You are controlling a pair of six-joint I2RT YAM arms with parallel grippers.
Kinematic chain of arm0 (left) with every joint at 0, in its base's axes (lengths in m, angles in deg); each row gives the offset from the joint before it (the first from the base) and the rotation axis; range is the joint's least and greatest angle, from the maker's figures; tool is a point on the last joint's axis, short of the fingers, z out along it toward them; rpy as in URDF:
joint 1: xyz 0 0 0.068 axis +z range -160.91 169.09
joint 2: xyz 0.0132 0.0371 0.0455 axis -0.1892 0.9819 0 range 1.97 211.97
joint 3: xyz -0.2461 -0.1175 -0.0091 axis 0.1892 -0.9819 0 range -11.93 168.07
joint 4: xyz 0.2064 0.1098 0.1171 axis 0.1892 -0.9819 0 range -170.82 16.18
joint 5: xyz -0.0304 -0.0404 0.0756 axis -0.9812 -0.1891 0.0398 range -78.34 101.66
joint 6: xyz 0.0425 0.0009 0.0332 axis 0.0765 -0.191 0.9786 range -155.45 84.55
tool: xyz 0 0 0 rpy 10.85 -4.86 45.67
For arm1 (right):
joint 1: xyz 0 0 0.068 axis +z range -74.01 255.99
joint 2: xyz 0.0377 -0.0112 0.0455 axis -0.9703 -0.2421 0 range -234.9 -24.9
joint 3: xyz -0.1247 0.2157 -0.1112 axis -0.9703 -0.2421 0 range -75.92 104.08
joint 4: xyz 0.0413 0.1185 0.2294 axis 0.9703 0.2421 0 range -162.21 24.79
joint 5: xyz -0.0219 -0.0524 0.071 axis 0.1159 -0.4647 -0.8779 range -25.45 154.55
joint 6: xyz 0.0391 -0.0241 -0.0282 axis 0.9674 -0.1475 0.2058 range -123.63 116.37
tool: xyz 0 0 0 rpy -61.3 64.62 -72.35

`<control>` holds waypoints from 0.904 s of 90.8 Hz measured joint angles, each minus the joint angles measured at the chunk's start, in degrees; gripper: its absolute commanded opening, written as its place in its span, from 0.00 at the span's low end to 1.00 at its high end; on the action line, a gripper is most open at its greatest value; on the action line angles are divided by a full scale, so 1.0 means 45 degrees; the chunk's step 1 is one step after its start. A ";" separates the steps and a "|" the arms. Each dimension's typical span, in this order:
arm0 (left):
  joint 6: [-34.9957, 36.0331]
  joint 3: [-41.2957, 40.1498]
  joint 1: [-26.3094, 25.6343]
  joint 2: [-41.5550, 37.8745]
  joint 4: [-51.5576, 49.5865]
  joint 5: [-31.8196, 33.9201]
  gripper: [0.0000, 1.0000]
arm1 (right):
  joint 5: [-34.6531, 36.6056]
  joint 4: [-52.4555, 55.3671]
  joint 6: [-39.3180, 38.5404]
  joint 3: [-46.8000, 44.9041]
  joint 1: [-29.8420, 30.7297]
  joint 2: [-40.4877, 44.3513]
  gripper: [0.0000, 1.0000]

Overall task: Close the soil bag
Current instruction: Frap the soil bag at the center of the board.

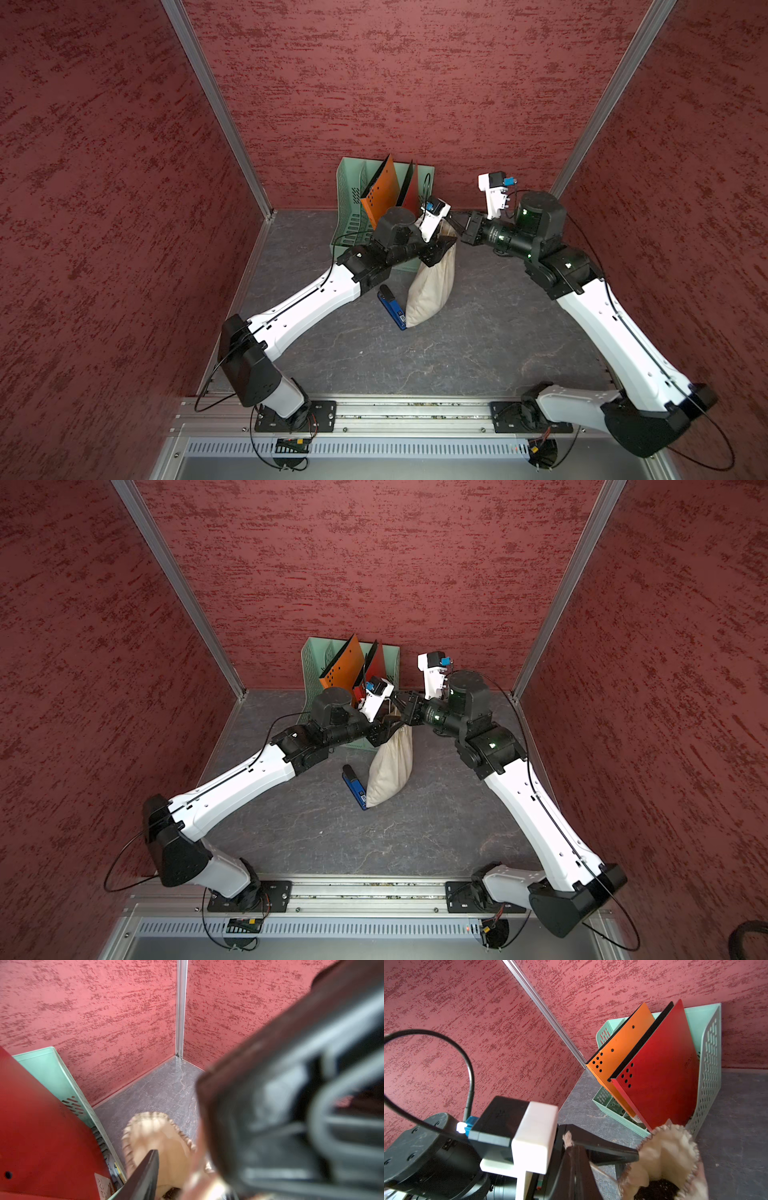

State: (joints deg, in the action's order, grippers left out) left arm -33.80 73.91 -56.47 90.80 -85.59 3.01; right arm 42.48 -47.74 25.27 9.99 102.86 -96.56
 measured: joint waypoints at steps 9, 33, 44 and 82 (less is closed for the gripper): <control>-0.0024 0.0000 0.0000 0.0000 0.0063 0.0039 0.42 | -0.0005 -0.0175 0.0126 -0.0204 0.0000 0.0126 0.00; 0.0019 0.0000 0.0049 0.0010 0.0058 -0.0457 0.07 | 0.0000 -0.0403 0.0544 -0.0471 0.0000 0.0257 0.00; 0.0044 0.0000 0.0165 0.0010 0.0058 -0.0753 0.07 | 0.0005 -0.0602 0.0869 -0.0559 0.0000 0.0257 0.00; 0.0330 0.0000 0.0350 0.0005 0.0243 -0.1117 0.11 | 0.0039 -0.1044 0.1982 -0.0583 0.0000 0.0257 0.00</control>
State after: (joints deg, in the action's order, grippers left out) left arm -32.32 73.91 -54.90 90.83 -84.50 -2.01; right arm 42.66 -52.44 34.19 7.36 102.86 -95.40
